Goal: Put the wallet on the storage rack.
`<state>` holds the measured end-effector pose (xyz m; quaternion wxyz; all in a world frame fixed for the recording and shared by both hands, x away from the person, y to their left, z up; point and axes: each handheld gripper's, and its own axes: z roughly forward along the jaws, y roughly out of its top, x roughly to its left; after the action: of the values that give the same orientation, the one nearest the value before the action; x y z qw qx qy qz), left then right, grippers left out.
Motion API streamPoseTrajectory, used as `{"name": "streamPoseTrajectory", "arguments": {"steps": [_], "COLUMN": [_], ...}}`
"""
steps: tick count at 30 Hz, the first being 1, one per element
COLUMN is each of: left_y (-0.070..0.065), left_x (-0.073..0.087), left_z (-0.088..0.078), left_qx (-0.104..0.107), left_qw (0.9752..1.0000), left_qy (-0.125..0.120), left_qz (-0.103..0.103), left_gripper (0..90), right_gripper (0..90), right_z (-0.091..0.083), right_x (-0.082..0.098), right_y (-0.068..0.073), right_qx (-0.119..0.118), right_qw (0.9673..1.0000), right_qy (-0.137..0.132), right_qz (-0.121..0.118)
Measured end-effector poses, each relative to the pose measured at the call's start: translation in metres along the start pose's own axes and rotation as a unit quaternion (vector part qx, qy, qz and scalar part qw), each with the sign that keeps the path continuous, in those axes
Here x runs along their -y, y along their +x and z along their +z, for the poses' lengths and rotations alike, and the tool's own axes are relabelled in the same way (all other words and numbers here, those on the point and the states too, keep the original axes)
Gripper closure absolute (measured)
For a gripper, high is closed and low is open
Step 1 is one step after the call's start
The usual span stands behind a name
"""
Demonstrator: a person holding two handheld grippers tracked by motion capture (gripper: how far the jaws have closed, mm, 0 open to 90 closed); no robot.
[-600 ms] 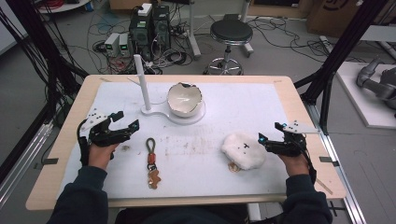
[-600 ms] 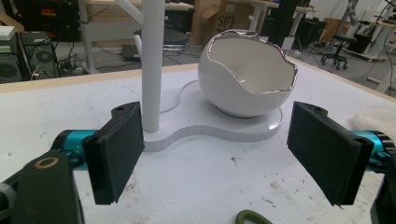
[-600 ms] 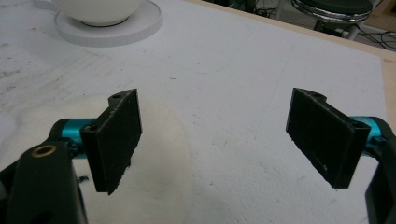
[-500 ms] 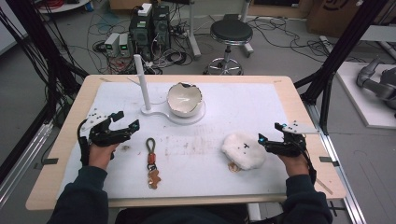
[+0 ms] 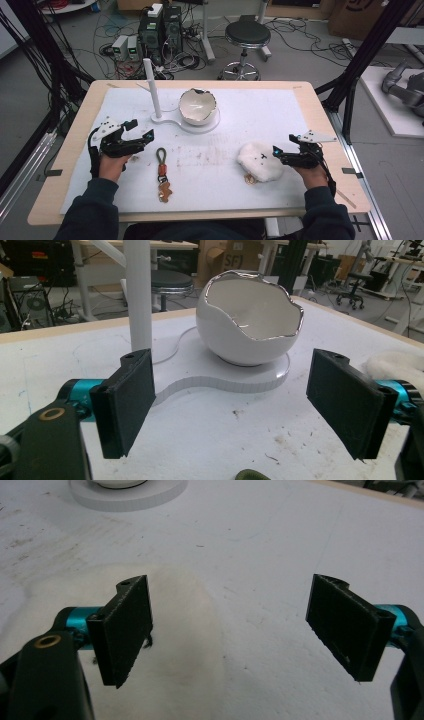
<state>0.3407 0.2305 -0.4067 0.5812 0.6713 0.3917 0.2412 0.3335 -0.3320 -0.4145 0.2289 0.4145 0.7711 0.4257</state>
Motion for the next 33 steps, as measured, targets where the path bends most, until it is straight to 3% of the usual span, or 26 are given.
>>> {"name": "streamPoseTrajectory", "arguments": {"steps": [5,6,7,9,12,15,16,17,18,21,22,23,26,28,30,33], "left_y": [-0.003,-0.003,-0.004,-0.005,-0.007,-0.008,-0.008,-0.009,-0.009,-0.013,-0.014,-0.015,-0.021,-0.025,-0.030,-0.041], "left_x": [-0.001,-0.001,-0.001,-0.001,-0.002,-0.001,-0.001,0.000,0.000,0.000,0.000,0.000,0.001,0.000,-0.001,-0.001], "left_z": [-0.001,-0.001,-0.001,-0.001,-0.001,0.001,0.001,0.002,0.002,0.005,0.006,0.007,0.011,0.014,0.017,0.023], "left_qx": [0.005,0.006,0.007,0.008,0.011,0.012,0.013,0.014,0.015,0.022,0.025,0.028,0.046,0.061,0.080,0.109], "left_qw": [1.0000,1.0000,1.0000,0.9999,0.9999,0.9998,0.9998,0.9998,0.9997,0.9995,0.9994,0.9992,0.9985,0.9976,0.9960,0.9928], "left_qy": [0.000,0.000,0.001,0.002,0.002,0.005,0.008,0.010,0.011,0.017,0.020,0.022,0.029,0.032,0.039,0.049], "left_qz": [0.003,0.005,0.006,0.009,0.011,0.012,0.012,0.012,0.013,0.015,0.016,0.017,0.013,0.012,0.009,0.010], "left_gripper": [19.5,19.5,19.5,19.8,19.8,19.8,19.8,19.8,19.8,20.1,20.7,20.7,22.6,25.2,25.2,25.2], "right_gripper": [24.6,24.5,24.5,25.6,29.4,33.8,43.2,43.2,49.4,71.1,76.8,76.8,78.2,78.4,78.4,78.4], "right_z": [0.011,0.019,0.019,0.027,0.036,0.035,0.034,0.034,0.034,0.028,0.023,0.023,0.019,0.019,0.019,0.026], "right_x": [0.004,0.007,0.007,0.011,0.015,0.015,0.014,0.014,0.013,0.010,0.007,0.007,0.000,-0.011,-0.015,-0.030], "right_y": [0.002,0.003,0.003,0.006,0.008,0.008,0.008,0.008,0.009,0.011,0.010,0.010,0.017,0.033,0.039,0.064], "right_qx": [-0.030,-0.056,-0.056,-0.083,-0.093,-0.097,-0.106,-0.106,-0.109,-0.097,-0.109,-0.109,-0.118,-0.136,-0.141,-0.164], "right_qw": [0.9989,0.9965,0.9965,0.9923,0.9872,0.9867,0.9856,0.9856,0.9853,0.9877,0.9893,0.9893,0.9904,0.9888,0.9876,0.9812], "right_qy": [0.035,0.059,0.059,0.090,0.127,0.128,0.130,0.130,0.132,0.122,0.096,0.096,0.063,0.020,0.009,-0.020], "right_qz": [0.010,0.021,0.021,0.021,0.026,0.026,0.020,0.020,0.012,-0.011,-0.015,-0.015,-0.034,-0.057,-0.067,-0.101]}}
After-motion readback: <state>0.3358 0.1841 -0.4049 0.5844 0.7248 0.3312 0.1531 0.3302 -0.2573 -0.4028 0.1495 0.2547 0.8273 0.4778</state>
